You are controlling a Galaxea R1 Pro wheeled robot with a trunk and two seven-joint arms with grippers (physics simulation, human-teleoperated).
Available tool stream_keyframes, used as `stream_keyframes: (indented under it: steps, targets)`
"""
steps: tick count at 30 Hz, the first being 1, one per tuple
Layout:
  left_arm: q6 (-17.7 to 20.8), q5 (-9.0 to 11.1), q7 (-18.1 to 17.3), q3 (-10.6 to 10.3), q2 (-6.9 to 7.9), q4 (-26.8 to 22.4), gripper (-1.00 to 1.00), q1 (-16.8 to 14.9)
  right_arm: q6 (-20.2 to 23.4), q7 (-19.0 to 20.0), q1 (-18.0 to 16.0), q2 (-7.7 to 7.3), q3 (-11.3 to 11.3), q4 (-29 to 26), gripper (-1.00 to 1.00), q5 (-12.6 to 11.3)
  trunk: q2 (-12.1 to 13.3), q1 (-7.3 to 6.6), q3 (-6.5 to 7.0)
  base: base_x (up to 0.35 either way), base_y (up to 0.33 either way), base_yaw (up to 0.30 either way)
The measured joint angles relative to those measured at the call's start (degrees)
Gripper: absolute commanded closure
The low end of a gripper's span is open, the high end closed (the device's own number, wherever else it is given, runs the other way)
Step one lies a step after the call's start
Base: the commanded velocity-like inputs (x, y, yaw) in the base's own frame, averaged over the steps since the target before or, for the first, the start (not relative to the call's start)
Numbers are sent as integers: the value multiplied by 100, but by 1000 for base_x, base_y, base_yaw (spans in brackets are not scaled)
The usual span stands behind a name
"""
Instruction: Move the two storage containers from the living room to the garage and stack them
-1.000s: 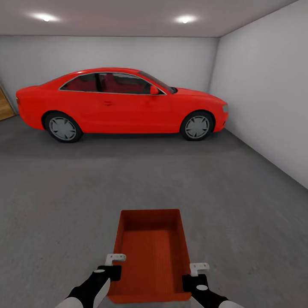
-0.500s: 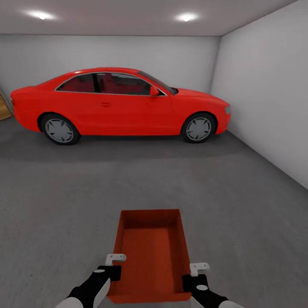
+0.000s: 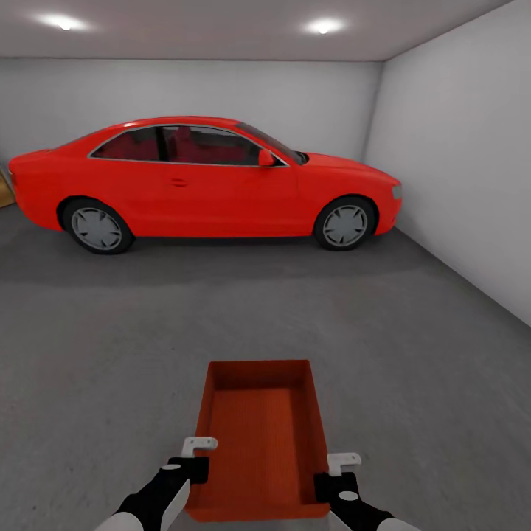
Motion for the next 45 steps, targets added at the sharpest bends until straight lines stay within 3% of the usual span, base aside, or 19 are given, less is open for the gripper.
stream_keyframes:
  steps: [13,17,24,45]
  targets:
    - [-6,4,-11,-12,10,-18,100,-1,-28,-19,0,7,2,-7,100,-8,0,2,0,13,0,-21]
    - [-6,2,-99,-5,71,-17,100,-2,-27,-100,1,73,15,7,100,-15,0,2,0,0,0,-248]
    - [-6,-26,2,11,-10,-18,100,-1,-32,8,1,-11,-1,-4,100,-13,0,2,0,0,0,-283]
    - [-3,-3,-2,-10,2,-17,100,-2,-30,-6,1,1,4,-3,100,-18,0,2,0,0,0,-286]
